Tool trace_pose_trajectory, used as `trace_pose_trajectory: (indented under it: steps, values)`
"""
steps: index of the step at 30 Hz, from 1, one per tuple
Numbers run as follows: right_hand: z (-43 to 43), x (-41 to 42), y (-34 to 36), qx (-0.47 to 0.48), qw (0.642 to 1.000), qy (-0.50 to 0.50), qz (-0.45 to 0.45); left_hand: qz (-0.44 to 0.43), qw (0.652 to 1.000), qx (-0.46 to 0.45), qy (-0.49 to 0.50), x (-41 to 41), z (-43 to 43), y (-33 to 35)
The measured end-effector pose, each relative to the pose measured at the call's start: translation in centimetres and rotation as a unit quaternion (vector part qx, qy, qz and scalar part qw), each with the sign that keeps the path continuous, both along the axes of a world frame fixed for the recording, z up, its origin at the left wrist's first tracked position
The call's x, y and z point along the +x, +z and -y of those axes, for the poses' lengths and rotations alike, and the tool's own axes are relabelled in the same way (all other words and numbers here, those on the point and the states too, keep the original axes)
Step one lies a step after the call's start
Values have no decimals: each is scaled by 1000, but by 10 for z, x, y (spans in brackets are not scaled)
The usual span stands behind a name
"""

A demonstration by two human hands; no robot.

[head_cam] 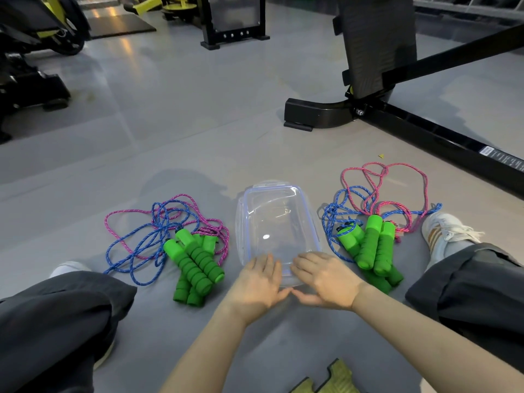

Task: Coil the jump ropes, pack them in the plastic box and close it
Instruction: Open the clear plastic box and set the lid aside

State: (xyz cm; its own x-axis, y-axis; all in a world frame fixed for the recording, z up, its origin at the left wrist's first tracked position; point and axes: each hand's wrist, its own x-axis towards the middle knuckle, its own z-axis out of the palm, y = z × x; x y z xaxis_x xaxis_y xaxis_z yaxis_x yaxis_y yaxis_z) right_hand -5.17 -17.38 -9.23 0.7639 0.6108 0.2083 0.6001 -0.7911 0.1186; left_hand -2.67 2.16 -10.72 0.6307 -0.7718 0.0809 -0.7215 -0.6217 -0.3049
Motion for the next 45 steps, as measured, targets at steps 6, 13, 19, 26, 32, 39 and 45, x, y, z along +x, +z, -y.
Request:
trace_pose_trajectory:
  steps: [6, 13, 19, 26, 32, 39, 45]
  values:
    - [-2, 6, 8, 33, 972, -211, -96, -70, 989, -130, 33, 1, -14, 2]
    - [4, 39, 1, 61, 903, -350, -240, -105, 981, -163, 21, 9, -4, -15]
    - [10, 41, -3, 79, 910, -319, -253, -147, 947, -262, 113, 14, -4, -4]
    - [3, 47, -1, 288, 860, -347, -240, -262, 907, -263, 197, 27, 0, -1]
    - [8, 71, -12, 365, 744, -493, -264, -249, 915, -254, 189, 26, -2, -4]
    - [14, 70, -5, 430, 721, -519, -159, -235, 921, -254, 179, 23, -2, -4]
    - [6, 65, 10, 615, 624, -457, -152, -164, 955, -201, 143, 31, -2, 2]
